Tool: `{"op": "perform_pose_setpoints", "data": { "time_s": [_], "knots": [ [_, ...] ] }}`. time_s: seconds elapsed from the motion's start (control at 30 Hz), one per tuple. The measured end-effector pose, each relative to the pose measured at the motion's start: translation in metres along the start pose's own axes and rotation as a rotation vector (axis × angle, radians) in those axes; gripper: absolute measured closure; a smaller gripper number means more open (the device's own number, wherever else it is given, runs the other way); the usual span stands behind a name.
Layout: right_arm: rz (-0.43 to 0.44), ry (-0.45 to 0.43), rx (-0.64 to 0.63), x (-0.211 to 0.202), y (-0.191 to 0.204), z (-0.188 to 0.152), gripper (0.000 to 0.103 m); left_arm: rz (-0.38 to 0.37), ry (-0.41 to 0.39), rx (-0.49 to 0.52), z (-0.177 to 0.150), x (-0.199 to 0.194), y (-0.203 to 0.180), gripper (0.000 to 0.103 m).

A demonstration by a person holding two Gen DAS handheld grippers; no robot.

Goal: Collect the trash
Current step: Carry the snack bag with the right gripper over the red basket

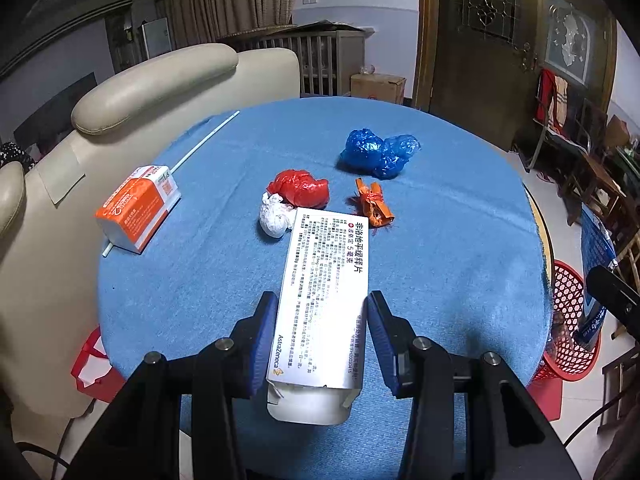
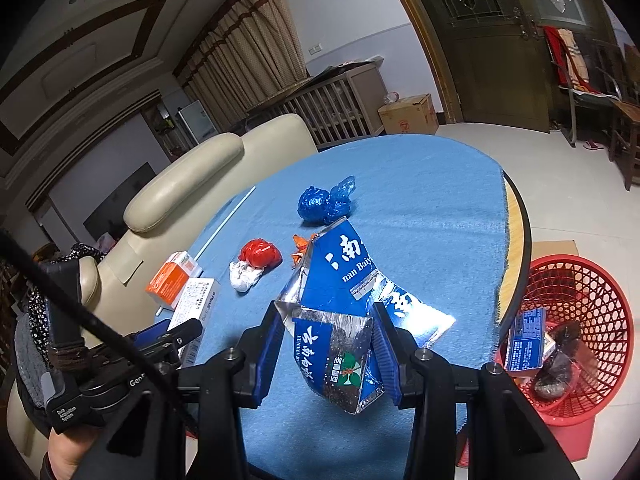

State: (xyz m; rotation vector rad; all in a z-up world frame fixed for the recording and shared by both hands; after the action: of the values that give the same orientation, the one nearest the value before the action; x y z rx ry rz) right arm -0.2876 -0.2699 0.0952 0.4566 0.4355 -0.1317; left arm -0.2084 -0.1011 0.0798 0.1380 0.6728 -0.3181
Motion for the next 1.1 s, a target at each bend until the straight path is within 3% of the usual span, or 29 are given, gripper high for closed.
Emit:
{"op": "perform_pose_setpoints", "data": {
  "time_s": [0.63, 1.1],
  "knots": [
    [-0.039, -0.022, 0.029, -0.010, -0.021, 0.003, 0.057, -0.012, 0.002, 0.021, -0.001, 0.002, -0.009, 0.056],
    [-0.125, -0.045, 0.088, -0.029, -0.070, 0.005, 0.057, -0.057, 0.008, 0.077, -0.002, 0.008, -0.040, 0.056]
  ]
}}
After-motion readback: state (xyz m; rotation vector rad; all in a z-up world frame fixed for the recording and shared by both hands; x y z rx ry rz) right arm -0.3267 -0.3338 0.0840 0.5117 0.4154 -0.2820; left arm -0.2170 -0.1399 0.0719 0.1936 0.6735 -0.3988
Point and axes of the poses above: each gripper's, at about its wrist camera, not at the fingertips, and x roughly the way its jaws point, y to its left, z to its top, the point moved 5 cm from there along x, roughly the way its jaws point, and after that the axes turned 9 degrees about -y, right-handed, at the moved point
